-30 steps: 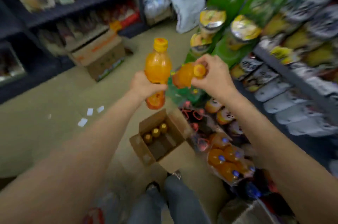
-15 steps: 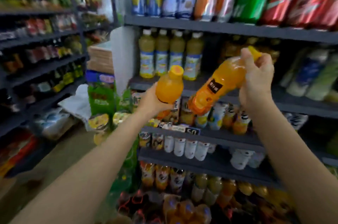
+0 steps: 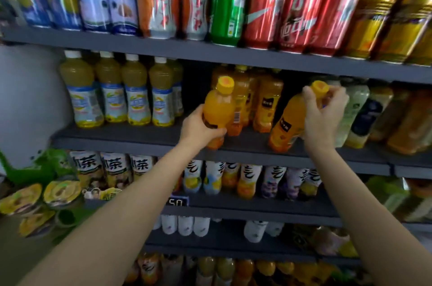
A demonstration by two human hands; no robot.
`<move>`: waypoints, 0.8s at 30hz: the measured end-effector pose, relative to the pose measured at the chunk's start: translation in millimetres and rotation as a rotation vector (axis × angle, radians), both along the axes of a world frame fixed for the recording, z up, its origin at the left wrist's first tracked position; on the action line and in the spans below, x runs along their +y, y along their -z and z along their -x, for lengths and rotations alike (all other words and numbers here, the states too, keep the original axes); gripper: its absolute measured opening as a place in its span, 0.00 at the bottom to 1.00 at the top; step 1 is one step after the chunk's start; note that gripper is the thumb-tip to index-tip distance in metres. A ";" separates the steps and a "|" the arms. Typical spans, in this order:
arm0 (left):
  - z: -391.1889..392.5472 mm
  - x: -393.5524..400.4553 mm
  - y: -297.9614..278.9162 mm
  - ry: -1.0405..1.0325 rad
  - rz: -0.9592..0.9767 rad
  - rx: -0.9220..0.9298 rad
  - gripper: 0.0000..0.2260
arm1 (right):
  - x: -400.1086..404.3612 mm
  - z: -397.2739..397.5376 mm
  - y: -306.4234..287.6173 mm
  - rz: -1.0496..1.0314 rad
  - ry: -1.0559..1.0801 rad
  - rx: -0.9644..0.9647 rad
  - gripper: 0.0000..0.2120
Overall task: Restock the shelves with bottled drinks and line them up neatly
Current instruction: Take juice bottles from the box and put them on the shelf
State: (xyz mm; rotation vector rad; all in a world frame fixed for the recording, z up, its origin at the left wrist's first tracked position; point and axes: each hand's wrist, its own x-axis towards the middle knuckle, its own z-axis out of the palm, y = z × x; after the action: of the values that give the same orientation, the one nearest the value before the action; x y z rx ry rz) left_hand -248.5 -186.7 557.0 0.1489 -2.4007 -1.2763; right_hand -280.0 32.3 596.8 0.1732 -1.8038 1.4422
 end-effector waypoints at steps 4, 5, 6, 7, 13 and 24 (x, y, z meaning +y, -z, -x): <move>25.5 2.2 -2.9 -0.078 -0.108 -0.018 0.28 | -4.9 28.5 0.9 -0.083 -0.045 -0.047 0.15; 29.1 2.0 -3.0 -0.095 -0.131 -0.032 0.28 | -7.5 33.5 -3.1 -0.107 -0.047 -0.076 0.17; 32.6 1.6 -2.8 -0.112 -0.133 -0.042 0.28 | -10.6 38.3 -6.9 -0.122 -0.055 -0.116 0.19; 35.4 1.1 -2.1 -0.126 -0.115 -0.050 0.28 | -14.0 43.1 -9.0 -0.130 -0.074 -0.168 0.22; 40.2 7.2 12.0 -0.141 0.092 -0.083 0.33 | -37.2 44.5 18.0 -0.411 -0.221 -0.296 0.40; 54.8 2.1 19.3 -0.145 0.144 -0.089 0.33 | -57.7 61.4 25.7 -0.377 -0.118 -0.255 0.39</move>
State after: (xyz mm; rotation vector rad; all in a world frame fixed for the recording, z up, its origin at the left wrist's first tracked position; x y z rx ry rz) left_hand -303.3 -184.7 537.7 0.3369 -2.4955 -1.0489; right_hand -341.4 -25.4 571.1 0.3022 -2.3009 1.2328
